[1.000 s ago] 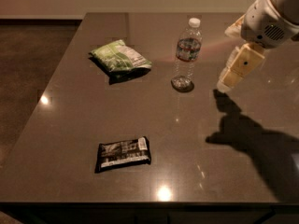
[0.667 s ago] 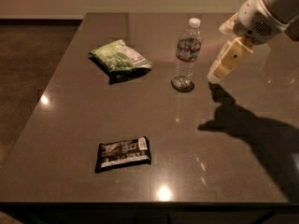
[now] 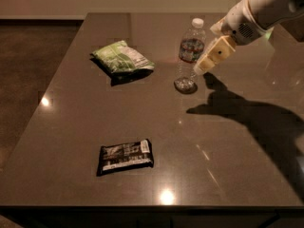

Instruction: Move water bottle near rxbar chocolate

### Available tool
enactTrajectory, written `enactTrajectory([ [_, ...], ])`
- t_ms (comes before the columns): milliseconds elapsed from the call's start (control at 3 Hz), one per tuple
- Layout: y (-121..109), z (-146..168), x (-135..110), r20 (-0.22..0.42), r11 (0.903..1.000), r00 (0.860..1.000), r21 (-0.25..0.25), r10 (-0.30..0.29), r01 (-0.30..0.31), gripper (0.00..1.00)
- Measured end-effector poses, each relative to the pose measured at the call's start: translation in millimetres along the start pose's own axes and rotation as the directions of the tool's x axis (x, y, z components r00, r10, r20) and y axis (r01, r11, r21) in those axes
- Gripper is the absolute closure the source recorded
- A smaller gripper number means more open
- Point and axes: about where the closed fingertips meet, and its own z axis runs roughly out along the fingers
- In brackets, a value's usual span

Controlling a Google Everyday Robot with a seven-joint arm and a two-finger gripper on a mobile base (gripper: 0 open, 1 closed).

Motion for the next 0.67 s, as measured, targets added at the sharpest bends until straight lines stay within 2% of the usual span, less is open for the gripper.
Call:
enactTrajectory([
  [333,-5.3,15.9,-12.9,0.052,0.9997,0.998,-0.015,0.02,-0.019,0.0],
  [667,-8.1,23.0,-24.6,0.096,0.9991,0.995,-0.022,0.038,-0.036,0.16],
])
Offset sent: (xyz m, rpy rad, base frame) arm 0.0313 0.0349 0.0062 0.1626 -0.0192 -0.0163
